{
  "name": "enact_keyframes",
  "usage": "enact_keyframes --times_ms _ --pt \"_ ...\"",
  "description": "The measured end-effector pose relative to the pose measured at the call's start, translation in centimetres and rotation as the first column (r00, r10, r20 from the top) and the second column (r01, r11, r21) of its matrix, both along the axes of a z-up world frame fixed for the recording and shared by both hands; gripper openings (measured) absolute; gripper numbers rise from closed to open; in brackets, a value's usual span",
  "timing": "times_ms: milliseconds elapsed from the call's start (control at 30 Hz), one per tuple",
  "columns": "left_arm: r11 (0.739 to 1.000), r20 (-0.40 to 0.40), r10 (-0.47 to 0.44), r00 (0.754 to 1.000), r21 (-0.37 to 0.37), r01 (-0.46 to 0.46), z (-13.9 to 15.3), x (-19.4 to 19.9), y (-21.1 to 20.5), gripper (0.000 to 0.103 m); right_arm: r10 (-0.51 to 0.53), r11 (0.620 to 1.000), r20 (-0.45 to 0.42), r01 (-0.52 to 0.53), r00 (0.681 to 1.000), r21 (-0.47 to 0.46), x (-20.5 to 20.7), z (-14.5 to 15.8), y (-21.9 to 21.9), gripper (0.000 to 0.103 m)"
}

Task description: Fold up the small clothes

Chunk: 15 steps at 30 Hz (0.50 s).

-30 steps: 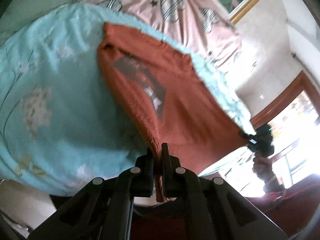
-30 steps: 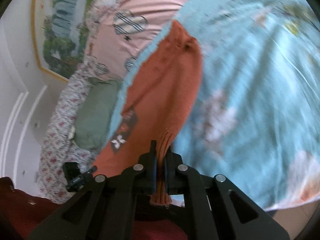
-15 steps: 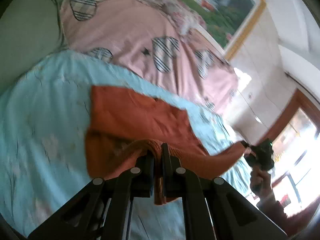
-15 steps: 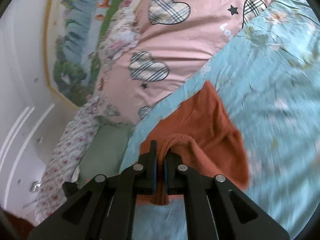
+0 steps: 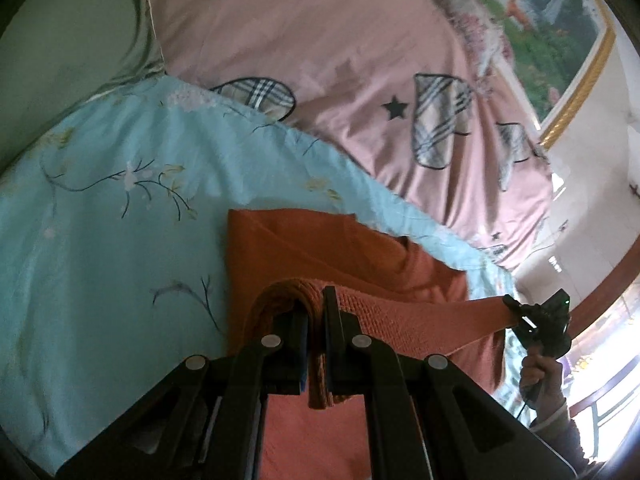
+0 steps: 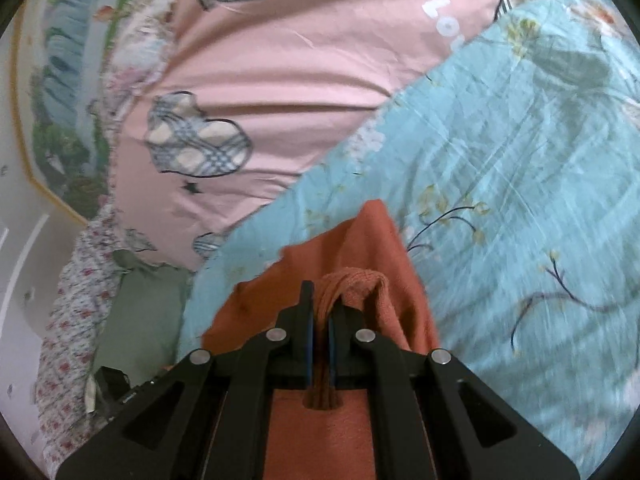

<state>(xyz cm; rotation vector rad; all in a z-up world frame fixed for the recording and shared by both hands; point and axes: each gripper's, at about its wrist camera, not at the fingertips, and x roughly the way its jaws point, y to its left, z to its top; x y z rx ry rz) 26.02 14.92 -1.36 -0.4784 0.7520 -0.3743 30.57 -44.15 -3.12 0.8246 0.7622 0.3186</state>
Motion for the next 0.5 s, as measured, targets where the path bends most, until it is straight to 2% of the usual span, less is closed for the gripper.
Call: enact_keyframes --times_ms 167,233,267,333,367,433,467,500 --pt "0.999 -0.06 0.007 0.998 0.036 -0.005 -3.2 4.9 -0.4 0.005 -0.026 0.996 -0.079 0.019 0.997 -0.086 2.3 -2.8 0.6 0.007" --pt "0.998 -0.088 0.001 0.996 0.057 0.004 -4.5 6.3 -0.8 0.006 -0.023 0.997 -0.111 0.014 0.994 -0.08 2.5 -3.4 0.5 0.008" --pt "0.998 -0.11 0.0 0.994 0.07 0.008 -5.2 6.8 -1.0 0.008 -0.027 0.997 -0.115 0.019 0.993 -0.072 2.1 -3.3 0.3 0.01" --pt "0.997 -0.154 -0.001 0.988 0.07 0.012 -6.3 7.0 -1.1 0.009 -0.071 0.991 -0.085 0.06 0.994 -0.12 0.3 -1.8 -0.2 0.018" --pt "0.998 -0.16 -0.003 0.987 0.055 0.012 -6.4 6.6 -0.9 0.014 -0.088 0.982 -0.044 0.079 0.995 -0.173 -1.0 -0.6 -0.2 0.024" --pt "1.0 -0.148 -0.001 0.989 0.028 0.006 -5.6 4.4 -0.5 0.031 -0.063 0.968 0.041 0.071 0.997 -0.24 -3.5 1.6 0.5 0.025" --pt "0.999 -0.129 0.004 0.992 0.033 0.0 -4.9 2.7 -0.5 0.04 0.024 0.969 0.075 -0.004 0.997 -0.249 -4.6 2.3 1.9 0.025" --pt "0.999 -0.113 -0.006 0.994 0.037 0.01 -4.3 1.3 -0.8 0.042 0.098 0.964 0.079 -0.075 0.992 -0.257 -4.9 2.4 3.2 0.025"
